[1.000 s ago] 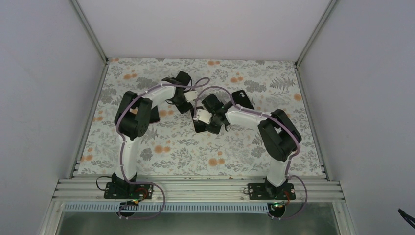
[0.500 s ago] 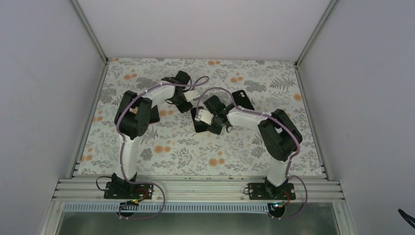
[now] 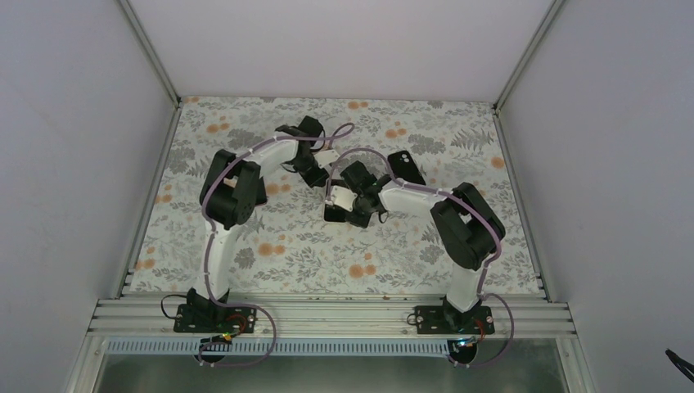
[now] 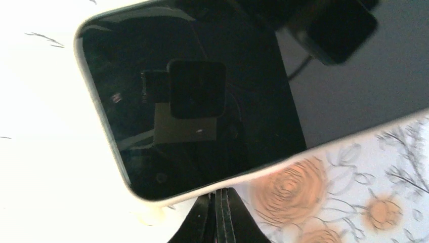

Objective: Take the phone out of the phone case
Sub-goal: Adjust the phone at the center of the board.

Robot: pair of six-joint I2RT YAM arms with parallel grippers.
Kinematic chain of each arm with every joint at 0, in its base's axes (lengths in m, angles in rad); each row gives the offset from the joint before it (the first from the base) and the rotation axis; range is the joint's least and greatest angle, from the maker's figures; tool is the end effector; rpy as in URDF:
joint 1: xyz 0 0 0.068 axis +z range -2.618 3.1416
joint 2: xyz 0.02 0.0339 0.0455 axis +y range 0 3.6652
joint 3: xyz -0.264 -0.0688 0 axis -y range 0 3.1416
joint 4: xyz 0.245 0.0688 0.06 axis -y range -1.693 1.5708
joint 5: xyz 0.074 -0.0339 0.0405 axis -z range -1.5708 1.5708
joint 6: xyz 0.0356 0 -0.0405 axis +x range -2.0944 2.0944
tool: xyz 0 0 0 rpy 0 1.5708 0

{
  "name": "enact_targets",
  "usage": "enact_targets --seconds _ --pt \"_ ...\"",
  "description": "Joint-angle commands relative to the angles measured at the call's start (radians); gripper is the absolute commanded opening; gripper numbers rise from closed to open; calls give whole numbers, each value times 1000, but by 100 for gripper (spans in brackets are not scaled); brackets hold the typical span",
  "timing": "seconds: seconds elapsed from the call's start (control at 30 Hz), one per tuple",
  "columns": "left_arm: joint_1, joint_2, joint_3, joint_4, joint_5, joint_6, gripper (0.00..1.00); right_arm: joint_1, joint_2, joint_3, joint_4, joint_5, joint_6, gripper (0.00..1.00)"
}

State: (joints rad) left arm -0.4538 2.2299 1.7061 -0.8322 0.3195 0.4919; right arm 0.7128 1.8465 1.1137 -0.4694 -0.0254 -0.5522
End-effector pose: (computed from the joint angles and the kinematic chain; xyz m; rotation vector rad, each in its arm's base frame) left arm 0.3967 -0.2059 0.1463 1.3594 2.5472 -0.4591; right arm 0.2669 0.2319 0.1460 -1.6459 2.2345 0.0766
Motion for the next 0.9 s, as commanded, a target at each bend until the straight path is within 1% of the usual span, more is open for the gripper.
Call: enact_targets --seconds 0.0,0.1,0.23,0.37,0.43,0.5,0.63,0.77,0.87 --pt "-27 95 86 -62 57 -8 2 57 11 32 -22 -102 29 4" --pt "-39 142 149 -90 79 -15 2 88 18 37 -20 -110 32 4" --pt "-75 184 194 -114 109 -14 2 101 53 53 -11 -107 34 4" --pt "-119 206 199 -136 139 -4 2 127 97 87 -12 -101 37 4" --pt "-132 212 198 -153 179 4 2 143 113 106 -2 -93 44 4" --pt "-143 213 197 -173 219 14 2 159 124 117 31 -46 56 4" --pt "-155 200 185 -193 283 23 2 163 151 138 45 -23 63 4" --pt "-150 172 166 -157 218 10 2 162 146 150 19 -57 45 4" --pt "-114 143 176 -136 185 4 2 163 67 129 0 -109 27 4"
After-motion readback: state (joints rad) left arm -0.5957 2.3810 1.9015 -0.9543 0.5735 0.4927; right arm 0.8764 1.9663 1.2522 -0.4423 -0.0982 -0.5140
